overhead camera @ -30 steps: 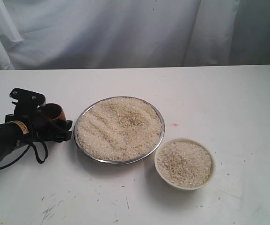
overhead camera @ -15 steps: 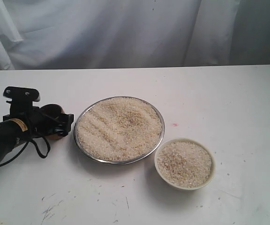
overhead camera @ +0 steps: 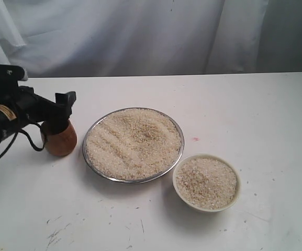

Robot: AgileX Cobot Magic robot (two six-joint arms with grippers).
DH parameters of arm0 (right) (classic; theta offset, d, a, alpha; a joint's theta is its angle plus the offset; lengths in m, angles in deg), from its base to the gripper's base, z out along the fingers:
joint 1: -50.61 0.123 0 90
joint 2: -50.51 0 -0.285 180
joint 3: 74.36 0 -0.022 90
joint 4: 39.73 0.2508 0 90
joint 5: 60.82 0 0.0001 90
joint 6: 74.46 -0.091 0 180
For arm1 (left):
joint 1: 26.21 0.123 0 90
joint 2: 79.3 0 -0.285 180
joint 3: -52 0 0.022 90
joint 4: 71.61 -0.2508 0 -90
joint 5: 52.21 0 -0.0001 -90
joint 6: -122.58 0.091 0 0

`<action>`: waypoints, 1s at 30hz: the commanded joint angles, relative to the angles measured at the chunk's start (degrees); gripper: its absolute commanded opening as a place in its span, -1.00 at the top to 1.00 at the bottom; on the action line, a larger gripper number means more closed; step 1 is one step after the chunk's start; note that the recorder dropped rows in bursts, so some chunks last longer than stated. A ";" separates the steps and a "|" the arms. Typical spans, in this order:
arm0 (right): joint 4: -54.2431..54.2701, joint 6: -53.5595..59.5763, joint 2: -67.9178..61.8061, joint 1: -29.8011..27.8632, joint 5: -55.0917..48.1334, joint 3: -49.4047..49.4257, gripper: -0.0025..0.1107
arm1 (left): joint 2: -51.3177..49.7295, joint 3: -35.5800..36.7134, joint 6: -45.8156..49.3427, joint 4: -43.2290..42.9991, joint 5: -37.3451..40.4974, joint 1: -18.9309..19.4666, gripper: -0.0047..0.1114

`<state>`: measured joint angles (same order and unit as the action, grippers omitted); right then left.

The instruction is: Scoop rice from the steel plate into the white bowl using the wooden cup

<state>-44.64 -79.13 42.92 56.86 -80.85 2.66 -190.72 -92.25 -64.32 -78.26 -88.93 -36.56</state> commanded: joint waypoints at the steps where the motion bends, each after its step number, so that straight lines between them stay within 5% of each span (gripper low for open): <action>1: 0.16 0.01 -0.19 0.04 0.32 0.20 0.96 | 7.48 -0.20 -0.48 0.50 4.36 0.11 -0.53; 7: 0.16 0.01 -0.19 0.04 0.32 0.20 0.96 | 22.38 -0.20 -0.98 0.50 14.69 0.11 0.54; 10: 0.16 0.01 -0.19 0.04 0.32 0.20 0.96 | 26.94 -0.20 -0.98 0.50 19.61 0.11 0.92; 19: 0.16 0.01 -0.19 0.04 0.32 0.20 0.96 | 35.32 -0.10 -7.53 0.59 41.99 0.11 0.92; 30: 0.16 0.01 -0.19 0.04 0.32 0.20 0.96 | 37.02 -0.10 -11.04 0.59 44.29 0.11 0.92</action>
<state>-44.64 -79.13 42.92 56.86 -80.85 2.66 -154.15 -92.25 -74.56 -77.99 -44.74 -36.56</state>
